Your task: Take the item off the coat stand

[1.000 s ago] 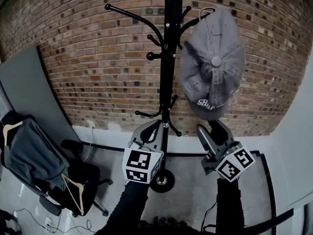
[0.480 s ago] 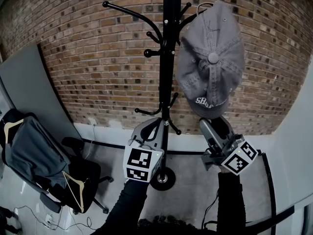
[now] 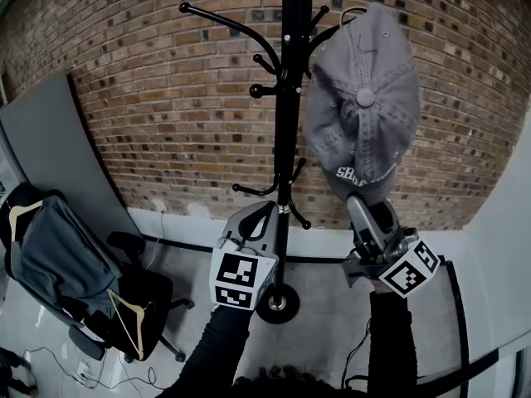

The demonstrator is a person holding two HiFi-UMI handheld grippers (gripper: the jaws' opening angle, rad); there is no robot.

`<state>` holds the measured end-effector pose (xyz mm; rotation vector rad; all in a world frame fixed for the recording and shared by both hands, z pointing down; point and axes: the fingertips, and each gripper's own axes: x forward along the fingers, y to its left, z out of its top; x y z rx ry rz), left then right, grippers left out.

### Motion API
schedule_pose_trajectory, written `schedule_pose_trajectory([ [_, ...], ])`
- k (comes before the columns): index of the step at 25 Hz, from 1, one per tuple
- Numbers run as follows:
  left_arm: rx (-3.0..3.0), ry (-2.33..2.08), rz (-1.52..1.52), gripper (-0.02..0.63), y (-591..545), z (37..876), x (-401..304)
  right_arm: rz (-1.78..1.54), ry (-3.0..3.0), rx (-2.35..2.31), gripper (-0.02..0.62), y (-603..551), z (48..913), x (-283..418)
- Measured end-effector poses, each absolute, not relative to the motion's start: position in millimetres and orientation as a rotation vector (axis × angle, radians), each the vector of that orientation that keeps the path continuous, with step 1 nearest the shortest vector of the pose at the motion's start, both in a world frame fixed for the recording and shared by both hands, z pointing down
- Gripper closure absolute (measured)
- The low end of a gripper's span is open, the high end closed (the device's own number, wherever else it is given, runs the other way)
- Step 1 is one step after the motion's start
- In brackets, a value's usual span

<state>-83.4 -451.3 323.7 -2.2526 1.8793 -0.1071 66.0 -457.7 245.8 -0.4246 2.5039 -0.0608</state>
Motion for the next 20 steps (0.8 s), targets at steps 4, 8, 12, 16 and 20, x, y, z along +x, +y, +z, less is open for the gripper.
schedule_pose_trajectory([
  [4, -2.235, 1.87, -0.13, 0.6, -449.8, 323.9, -85.6, 0.016, 2.5, -0.414, 0.529, -450.3, 244.0, 64.3],
  [8, -2.237, 1.868, -0.121, 0.6, -448.7, 323.3, -88.3, 0.081, 2.505, -0.36, 0.559, -437.5, 239.1, 57.5],
  [12, -2.242, 1.861, -0.12, 0.601, -445.9, 324.9, -90.6, 0.144, 2.488, -0.359, 0.571, -427.9, 235.5, 58.0],
  [16, -2.245, 1.859, -0.115, 0.601, -443.3, 324.4, -92.7, 0.166, 2.461, -0.355, 0.572, -420.2, 230.2, 60.5],
  [20, -2.244, 1.853, -0.102, 0.601, -440.1, 320.1, -94.9, 0.182, 2.452, -0.35, 0.572, -413.1, 223.5, 60.3],
])
